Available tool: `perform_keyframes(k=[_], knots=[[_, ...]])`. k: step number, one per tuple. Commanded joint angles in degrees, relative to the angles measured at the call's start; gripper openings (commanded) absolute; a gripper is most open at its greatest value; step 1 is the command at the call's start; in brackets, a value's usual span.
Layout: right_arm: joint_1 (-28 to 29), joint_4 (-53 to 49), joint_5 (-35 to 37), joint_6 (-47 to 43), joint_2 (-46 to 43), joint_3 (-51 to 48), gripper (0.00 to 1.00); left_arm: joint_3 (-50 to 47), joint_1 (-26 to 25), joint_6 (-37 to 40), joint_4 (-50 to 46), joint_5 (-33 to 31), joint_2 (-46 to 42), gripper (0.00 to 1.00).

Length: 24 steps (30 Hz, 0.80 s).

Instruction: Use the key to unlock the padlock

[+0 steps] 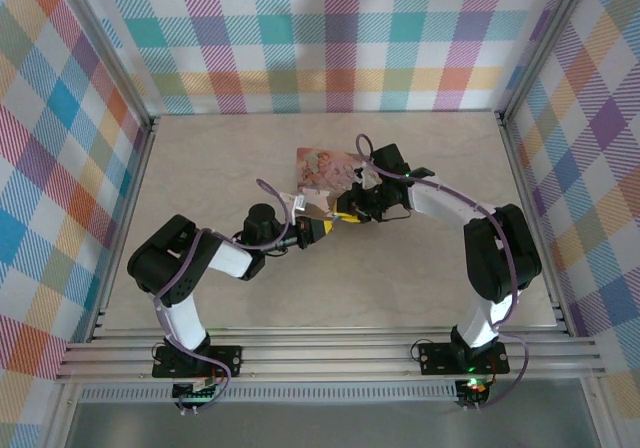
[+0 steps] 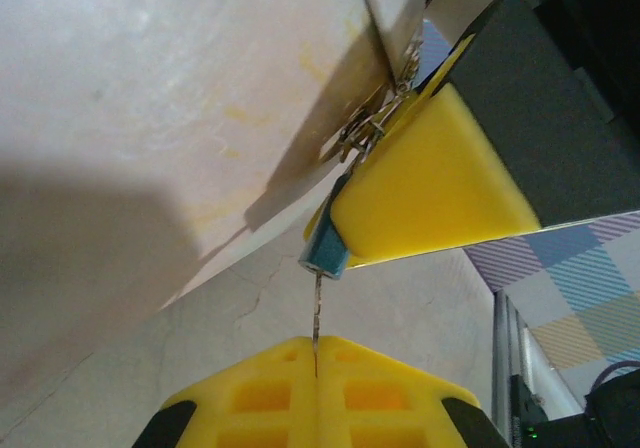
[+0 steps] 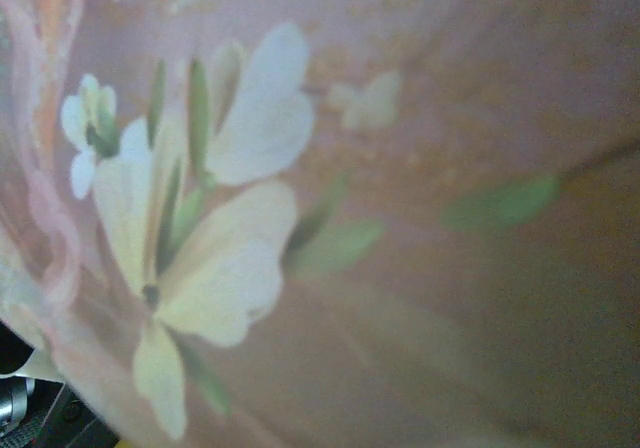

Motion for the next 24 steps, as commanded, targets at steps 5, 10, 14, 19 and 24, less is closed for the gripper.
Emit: perform_keyframes(k=[5,10,14,19,24], knots=[[4.99,-11.34,-17.84,-3.61,3.94,-0.40,0.00,1.78,-4.40,11.24,14.22,-11.28,1.49,0.00],[4.99,-10.33,-20.61,-3.33,5.12,-1.10,0.00,-0.24,-4.47,12.33,14.34,-10.99,-0.19,0.00],[4.99,-13.12,-19.82,-4.38,4.93,0.33,0.00,-1.38,-4.27,14.12,11.74,-11.36,-4.43,0.00],[4.95,-20.52,-11.09,-7.31,4.96,3.95,0.00,-0.56,-3.49,16.14,0.95,-10.50,-11.26,0.00],[4.95,-21.36,-5.81,-7.04,5.29,5.20,0.00,-0.68,-0.96,16.33,-6.57,-8.02,-15.56,0.00]])
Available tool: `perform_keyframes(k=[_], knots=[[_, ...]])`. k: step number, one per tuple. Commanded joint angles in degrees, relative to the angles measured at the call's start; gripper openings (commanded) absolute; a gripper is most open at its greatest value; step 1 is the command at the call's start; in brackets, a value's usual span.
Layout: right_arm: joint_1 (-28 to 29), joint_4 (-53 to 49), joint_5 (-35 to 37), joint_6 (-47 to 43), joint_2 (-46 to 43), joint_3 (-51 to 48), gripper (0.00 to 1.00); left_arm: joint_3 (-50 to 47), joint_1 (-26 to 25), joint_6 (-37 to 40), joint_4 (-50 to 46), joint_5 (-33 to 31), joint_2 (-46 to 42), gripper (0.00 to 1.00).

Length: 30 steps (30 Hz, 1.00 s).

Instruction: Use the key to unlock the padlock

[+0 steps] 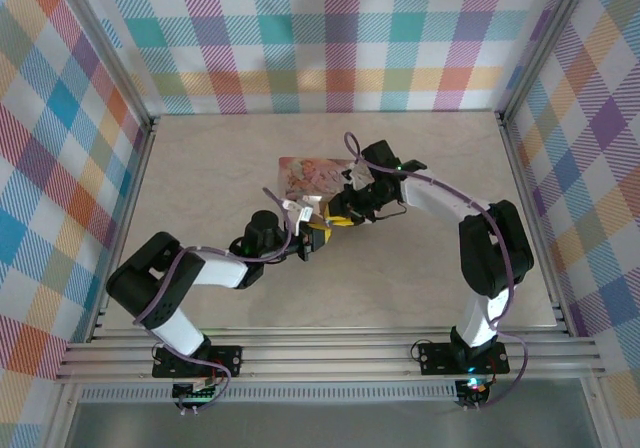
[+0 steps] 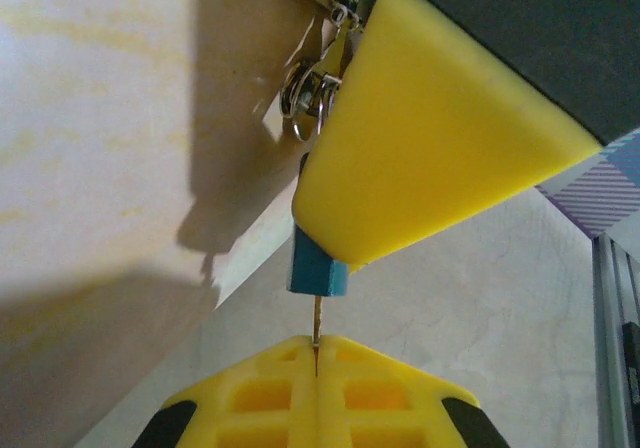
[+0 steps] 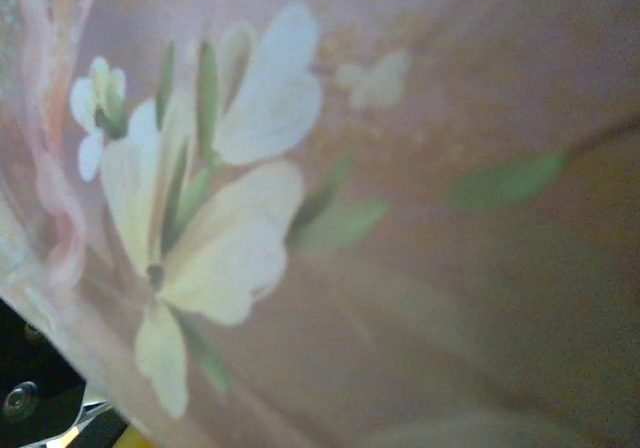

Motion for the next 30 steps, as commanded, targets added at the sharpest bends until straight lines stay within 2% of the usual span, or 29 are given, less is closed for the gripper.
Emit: perform_keyframes(k=[1,11,17,20,24,30], knots=[[2.95,-11.64,0.33,-0.83,2.74,-0.95,0.00,2.43,2.51,1.68,4.58,0.32,-5.50,0.00],[2.88,-8.30,3.05,0.76,3.42,-1.34,0.00,-1.52,5.33,-1.07,5.29,1.92,-6.97,0.00],[2.88,-6.07,2.33,1.92,3.20,-2.41,0.00,-1.37,6.08,-1.96,5.38,3.16,-6.74,0.00],[2.88,-5.73,4.80,2.43,2.97,-2.55,0.00,-1.26,6.09,-1.82,5.36,3.85,-6.38,0.00],[2.79,-1.94,10.08,3.34,4.62,-3.19,0.00,-1.64,6.09,0.11,1.06,4.26,-8.62,0.00],[3.29,8.86,16.61,6.95,7.37,-6.34,0.00,-1.62,6.27,3.59,-10.71,4.32,-14.88,0.00]])
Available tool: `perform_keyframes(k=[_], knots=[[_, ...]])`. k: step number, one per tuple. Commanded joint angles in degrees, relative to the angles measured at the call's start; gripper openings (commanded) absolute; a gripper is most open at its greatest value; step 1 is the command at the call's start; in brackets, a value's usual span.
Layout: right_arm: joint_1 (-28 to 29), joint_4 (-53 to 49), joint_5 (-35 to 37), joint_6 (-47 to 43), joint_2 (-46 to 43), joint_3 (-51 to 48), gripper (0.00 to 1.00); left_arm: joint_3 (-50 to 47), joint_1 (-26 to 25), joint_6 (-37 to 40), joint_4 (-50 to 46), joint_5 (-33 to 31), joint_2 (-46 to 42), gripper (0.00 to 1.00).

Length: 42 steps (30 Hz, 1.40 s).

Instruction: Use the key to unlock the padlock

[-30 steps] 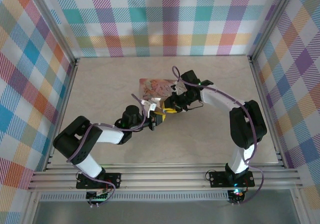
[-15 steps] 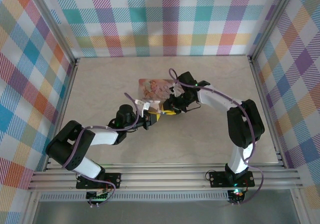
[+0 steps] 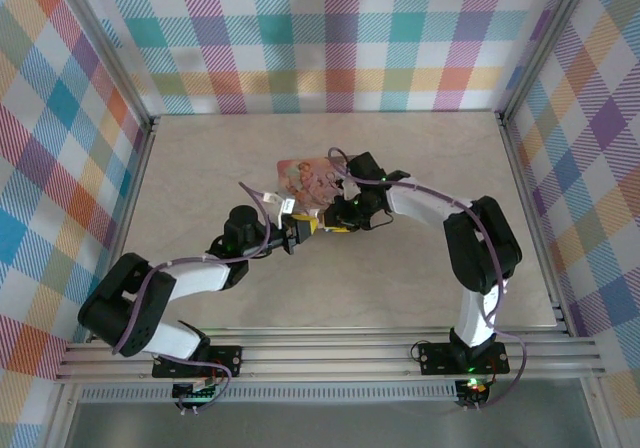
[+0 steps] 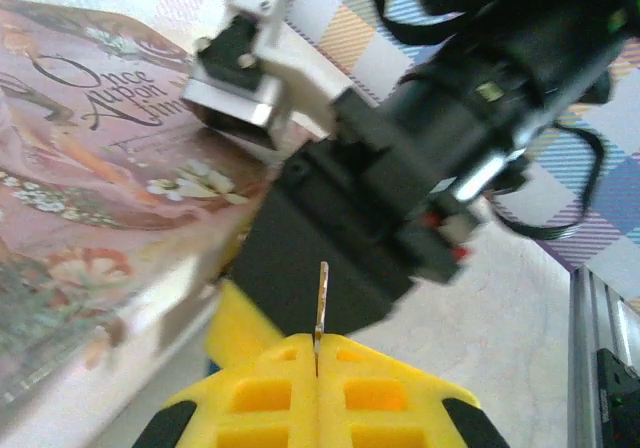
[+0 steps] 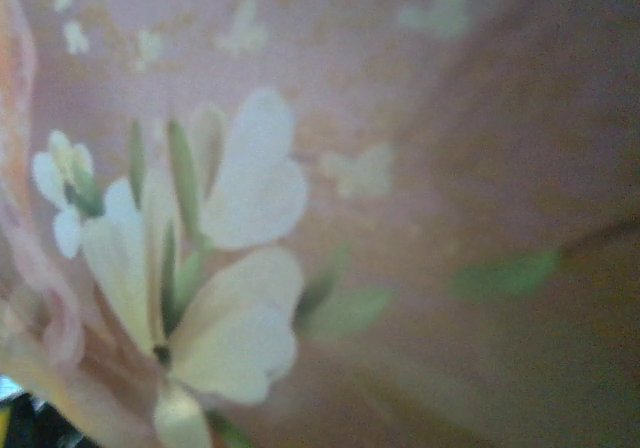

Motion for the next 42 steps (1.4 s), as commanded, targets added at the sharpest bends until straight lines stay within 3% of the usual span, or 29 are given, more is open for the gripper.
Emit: perform_keyframes(k=[1,4,9,12,19,24,27,32,42], knots=[[0.13,1.73,2.23,7.52,3.31,-3.50,0.02,0.87,1.08,3.30,-7.26,0.51,-4.09,0.00],[0.23,6.26,3.87,9.03,3.13,-4.50,0.12,1.89,1.92,4.12,-12.47,1.34,-5.95,0.00],[0.32,10.39,-0.31,9.15,1.86,-5.17,0.44,5.01,3.47,4.63,-20.44,4.95,-7.41,0.00],[0.24,10.41,-3.49,6.67,-1.85,-7.39,0.51,8.73,4.02,5.91,-28.01,7.80,-8.53,0.00],[0.23,5.41,-5.41,-4.49,-16.65,-13.23,0.51,17.45,4.83,10.44,-43.59,17.40,-10.24,0.00],[0.05,5.31,-11.10,-10.33,-28.73,-13.52,0.41,22.87,5.00,11.72,-50.89,22.55,-11.26,0.00],[-0.36,7.98,-15.60,-10.18,-33.22,-12.90,0.41,26.15,5.05,14.14,-56.89,24.01,-11.93,0.00],[-0.56,13.20,-22.21,-6.31,-35.41,-12.32,0.50,29.21,4.95,15.89,-63.21,26.16,-12.97,0.00],[1.17,17.43,-27.55,-2.46,-31.39,-10.35,0.50,29.22,4.91,15.68,-63.44,30.26,-13.13,0.00]])
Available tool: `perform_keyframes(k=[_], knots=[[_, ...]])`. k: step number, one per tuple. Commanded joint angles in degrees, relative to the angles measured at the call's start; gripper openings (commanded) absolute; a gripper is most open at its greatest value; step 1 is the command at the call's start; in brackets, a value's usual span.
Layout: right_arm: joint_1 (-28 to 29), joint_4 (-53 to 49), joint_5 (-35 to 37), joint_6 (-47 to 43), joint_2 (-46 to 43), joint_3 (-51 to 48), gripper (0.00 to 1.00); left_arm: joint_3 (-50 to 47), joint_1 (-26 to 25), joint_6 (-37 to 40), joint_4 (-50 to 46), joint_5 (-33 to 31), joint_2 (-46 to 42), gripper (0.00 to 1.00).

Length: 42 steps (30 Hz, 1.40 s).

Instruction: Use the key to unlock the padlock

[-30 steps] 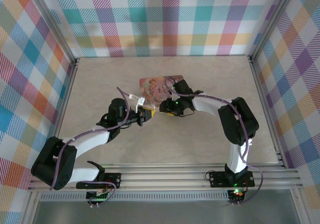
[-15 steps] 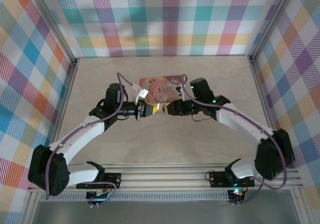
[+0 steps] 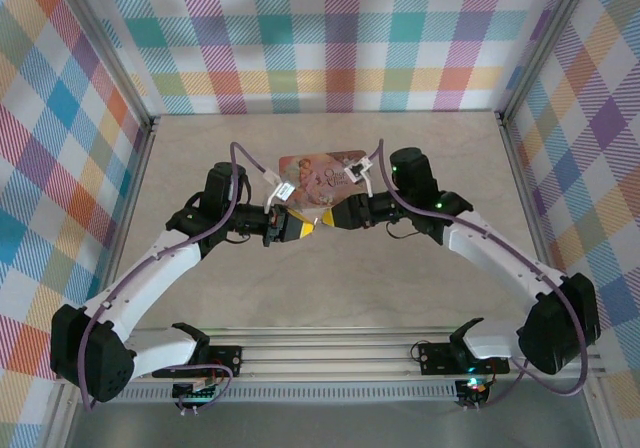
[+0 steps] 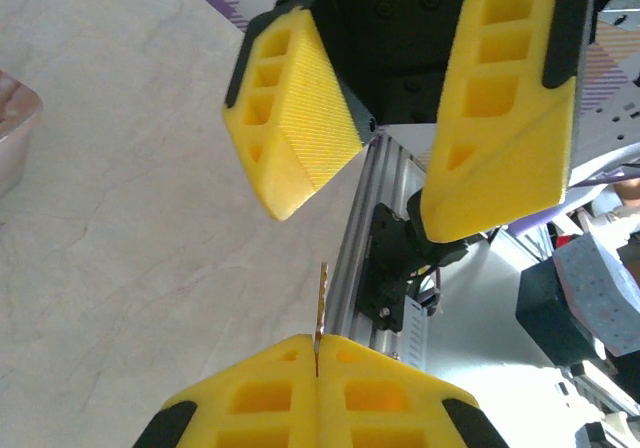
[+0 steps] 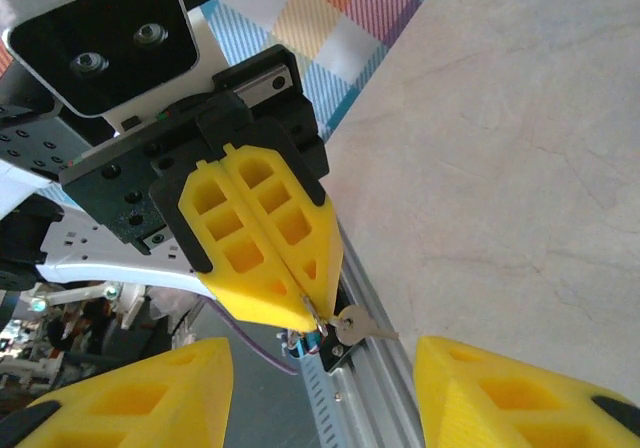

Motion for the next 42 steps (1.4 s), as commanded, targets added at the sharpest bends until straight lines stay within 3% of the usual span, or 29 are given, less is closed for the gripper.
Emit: perform_keyframes(k=[1,10,15,18,21,22,23,24,27,35,42], knots=[[0.90,3.54,-3.57,1.32,1.12,2.43,0.49,1.40,0.78,1.05,-1.10,3.37,-0.34,0.00],[3.64,1.72,-3.83,0.00,4.22,4.24,0.39,1.20,0.80,0.71,-0.40,4.02,-0.08,0.00],[3.81,1.29,-2.63,-0.39,4.54,4.33,0.12,1.06,0.81,0.63,-0.38,3.93,-0.38,0.00],[3.77,1.44,-2.27,-0.44,4.62,4.33,0.00,0.69,0.84,0.02,0.05,3.52,-0.45,0.00],[3.81,0.88,-0.63,-0.77,4.44,4.41,0.00,-0.07,0.87,-1.91,3.33,0.90,-1.32,0.00],[3.81,0.59,0.34,-0.94,4.19,4.42,0.00,-0.53,0.89,-2.75,4.35,-0.01,-1.84,0.07],[3.81,0.25,1.54,-1.24,3.73,4.42,0.00,-1.23,1.04,-4.35,5.93,-1.27,-2.48,0.22],[3.79,-0.13,2.89,-1.65,3.24,4.42,0.00,-2.22,1.21,-6.22,8.07,-2.62,-3.40,0.32],[3.65,-0.49,4.80,-2.67,1.52,4.50,0.00,-6.25,2.53,-13.68,16.98,-4.06,-5.83,0.42],[3.20,1.04,2.87,-2.84,0.56,5.08,0.00,-18.57,3.77,-36.24,50.23,-5.25,-7.70,0.48],[3.20,3.91,2.86,-1.89,0.56,4.50,0.00,-22.09,1.99,-41.15,58.45,-7.14,-7.85,0.48]])
